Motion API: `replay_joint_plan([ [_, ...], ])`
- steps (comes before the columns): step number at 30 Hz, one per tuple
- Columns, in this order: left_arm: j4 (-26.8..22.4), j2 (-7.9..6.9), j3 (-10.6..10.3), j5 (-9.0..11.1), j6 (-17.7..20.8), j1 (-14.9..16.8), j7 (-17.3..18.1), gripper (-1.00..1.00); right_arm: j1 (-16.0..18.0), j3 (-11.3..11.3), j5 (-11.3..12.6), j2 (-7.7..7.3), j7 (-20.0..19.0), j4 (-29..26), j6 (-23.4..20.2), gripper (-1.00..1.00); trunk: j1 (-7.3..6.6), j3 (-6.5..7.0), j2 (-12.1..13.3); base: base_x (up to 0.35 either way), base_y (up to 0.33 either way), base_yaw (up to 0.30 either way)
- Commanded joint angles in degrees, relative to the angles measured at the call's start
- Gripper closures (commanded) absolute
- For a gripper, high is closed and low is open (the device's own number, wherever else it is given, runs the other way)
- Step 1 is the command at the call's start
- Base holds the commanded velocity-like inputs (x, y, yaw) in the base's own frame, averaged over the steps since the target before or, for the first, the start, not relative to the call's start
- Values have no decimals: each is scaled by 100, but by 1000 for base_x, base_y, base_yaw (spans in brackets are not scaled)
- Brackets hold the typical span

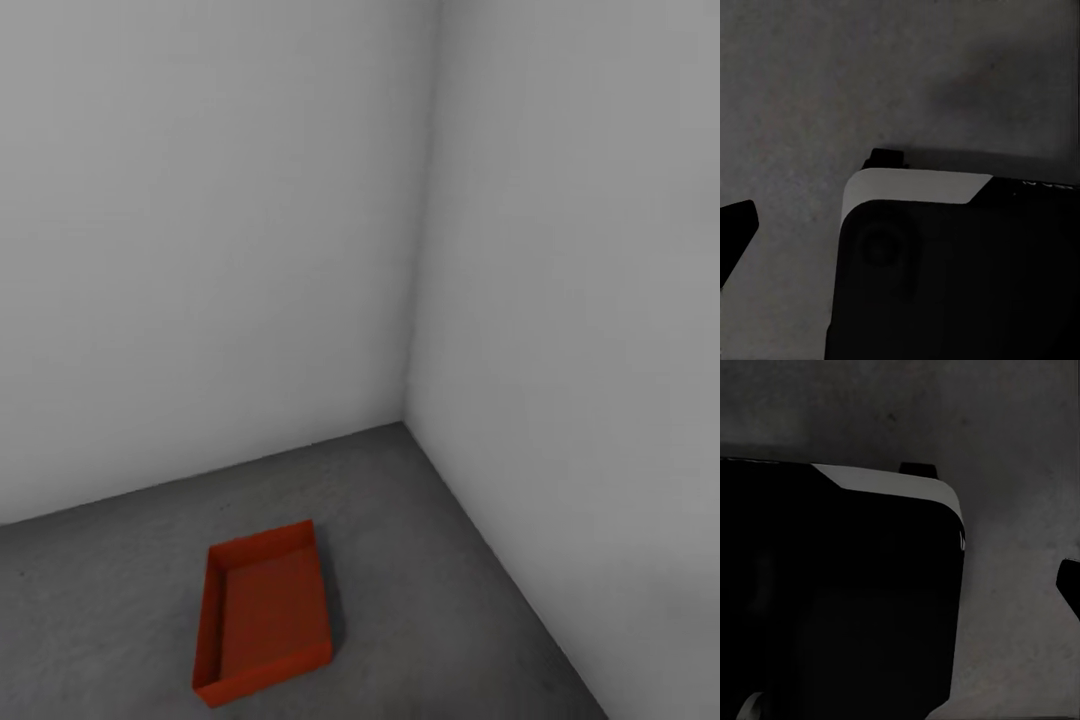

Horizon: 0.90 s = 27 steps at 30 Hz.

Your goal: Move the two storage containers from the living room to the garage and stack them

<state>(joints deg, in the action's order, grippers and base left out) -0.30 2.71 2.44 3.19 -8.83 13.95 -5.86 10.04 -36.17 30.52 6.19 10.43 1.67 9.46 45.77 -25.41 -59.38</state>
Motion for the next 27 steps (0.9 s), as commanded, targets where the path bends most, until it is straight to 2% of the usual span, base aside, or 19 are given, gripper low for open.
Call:
replay_joint_plan([
  [1, 4, 1, 20, 33, -22, 2, -2, -100, 7, -48, 49, 5, 3, 18, 27, -100, 0, -1, -4, 0, 0, -250],
  [27, 4, 1, 20, 33, -22, 2, -2, -100, 7, -54, 15, 6, 3, 18, 20, -100, 0, 137, -4, 0, 0, -242],
])
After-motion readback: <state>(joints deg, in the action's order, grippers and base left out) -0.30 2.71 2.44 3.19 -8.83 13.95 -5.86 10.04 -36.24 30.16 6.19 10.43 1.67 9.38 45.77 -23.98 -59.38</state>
